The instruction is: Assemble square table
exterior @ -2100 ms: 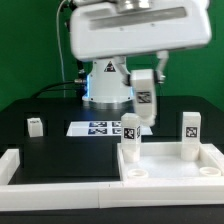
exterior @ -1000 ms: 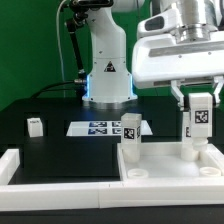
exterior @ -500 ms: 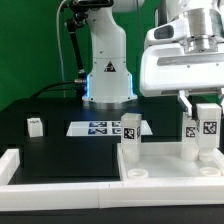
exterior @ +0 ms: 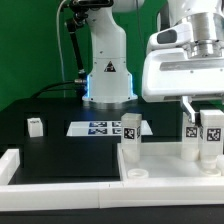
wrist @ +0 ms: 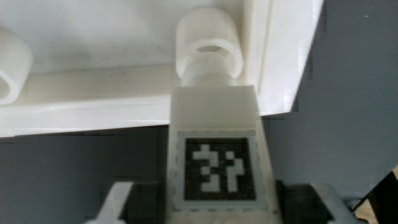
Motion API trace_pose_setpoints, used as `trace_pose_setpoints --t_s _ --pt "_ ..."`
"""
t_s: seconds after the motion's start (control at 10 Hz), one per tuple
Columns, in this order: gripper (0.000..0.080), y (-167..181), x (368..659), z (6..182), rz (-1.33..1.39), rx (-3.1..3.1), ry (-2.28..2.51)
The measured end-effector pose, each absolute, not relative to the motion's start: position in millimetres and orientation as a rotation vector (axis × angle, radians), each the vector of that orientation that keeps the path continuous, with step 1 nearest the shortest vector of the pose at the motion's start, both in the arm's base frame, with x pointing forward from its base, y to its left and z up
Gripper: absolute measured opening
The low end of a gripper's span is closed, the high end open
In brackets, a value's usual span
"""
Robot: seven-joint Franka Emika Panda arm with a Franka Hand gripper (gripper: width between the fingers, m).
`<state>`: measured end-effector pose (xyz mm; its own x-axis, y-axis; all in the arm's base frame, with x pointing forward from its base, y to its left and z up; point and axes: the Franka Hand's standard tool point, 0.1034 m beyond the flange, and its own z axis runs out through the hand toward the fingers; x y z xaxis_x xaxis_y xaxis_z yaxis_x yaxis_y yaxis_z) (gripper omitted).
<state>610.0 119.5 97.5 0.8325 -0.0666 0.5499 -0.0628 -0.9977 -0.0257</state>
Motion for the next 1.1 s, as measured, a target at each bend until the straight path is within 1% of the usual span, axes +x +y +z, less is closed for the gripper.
trace_pose_setpoints --t_s 0.6,1.1 --pt "0.0291 123 610 82.6 -0.894 -3.014 0.086" --pt "0.0291 123 612 81.9 -0.918 -3.012 0.082"
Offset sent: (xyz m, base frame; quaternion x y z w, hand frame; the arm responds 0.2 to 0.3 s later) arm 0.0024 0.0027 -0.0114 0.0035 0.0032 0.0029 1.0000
